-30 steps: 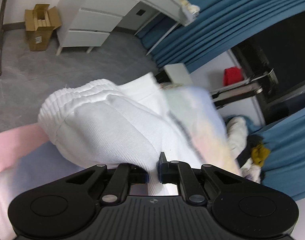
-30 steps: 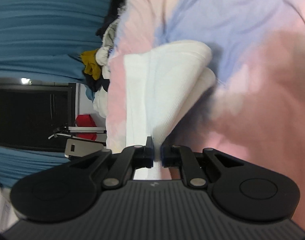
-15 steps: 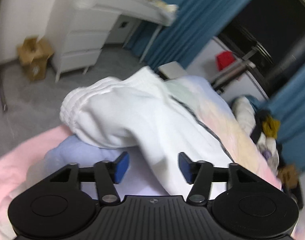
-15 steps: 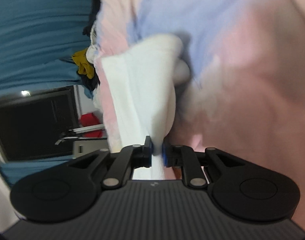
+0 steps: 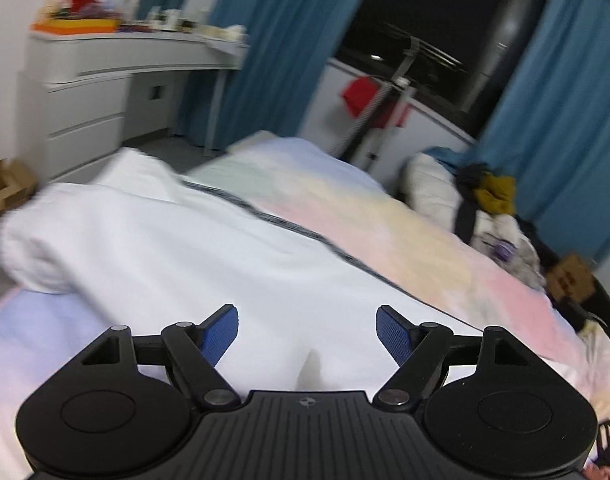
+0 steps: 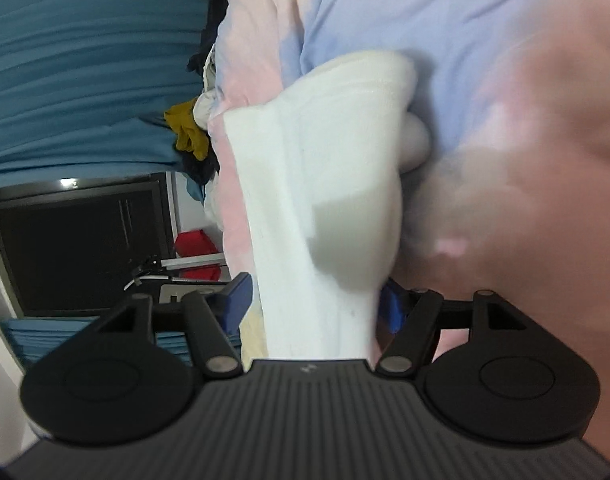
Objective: Fold clothes
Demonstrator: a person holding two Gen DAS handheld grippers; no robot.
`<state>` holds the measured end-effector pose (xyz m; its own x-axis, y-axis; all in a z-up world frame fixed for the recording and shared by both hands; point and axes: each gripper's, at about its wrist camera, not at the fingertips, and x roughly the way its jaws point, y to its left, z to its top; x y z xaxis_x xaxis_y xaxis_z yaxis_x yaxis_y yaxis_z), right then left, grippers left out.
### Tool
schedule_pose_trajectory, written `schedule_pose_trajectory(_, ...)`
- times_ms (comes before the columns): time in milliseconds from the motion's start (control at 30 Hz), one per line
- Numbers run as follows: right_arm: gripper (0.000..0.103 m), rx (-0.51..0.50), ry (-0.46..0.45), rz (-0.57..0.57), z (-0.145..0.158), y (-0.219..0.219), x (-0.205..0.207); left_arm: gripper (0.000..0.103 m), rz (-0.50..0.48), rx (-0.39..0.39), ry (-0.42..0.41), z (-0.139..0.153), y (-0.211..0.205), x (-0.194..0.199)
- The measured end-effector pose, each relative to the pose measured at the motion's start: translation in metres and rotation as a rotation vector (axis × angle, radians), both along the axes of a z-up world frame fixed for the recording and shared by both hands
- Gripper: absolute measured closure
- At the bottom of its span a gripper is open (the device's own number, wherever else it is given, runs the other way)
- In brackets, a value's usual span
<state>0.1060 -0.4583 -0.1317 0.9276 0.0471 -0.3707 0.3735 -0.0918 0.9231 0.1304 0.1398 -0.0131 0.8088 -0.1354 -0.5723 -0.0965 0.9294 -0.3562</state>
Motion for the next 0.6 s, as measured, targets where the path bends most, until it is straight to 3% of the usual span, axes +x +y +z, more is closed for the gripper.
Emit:
schedule_pose_trajectory(133, 0.035, 0.015, -0.022, -0.062, -0.012, -0.006, 0.01, 0.026, -0.089, -0.01, -0.032, -0.026, -0.042, 0.02)
schedule_pose_trajectory(300, 0.036, 0.033, -0.148, -0.156, -0.009, -0.021, 0.009, 0.027, -0.15, 0.086, -0.043, -0.047, -0.08, 0.042)
schedule_pose_trajectory(467, 0.036, -0.101, -0.28, -0.135, 0.021, -0.033, 0.011, 0.027, -0.152, 0.17, -0.038, -0.071, -0.094, 0.053)
schedule_pose_trajectory(600, 0.036, -0.099, -0.154, -0.176, 0.006, -0.041, 0.009, 0.028, -0.144, 0.143, 0.01, -0.089, -0.09, 0.061)
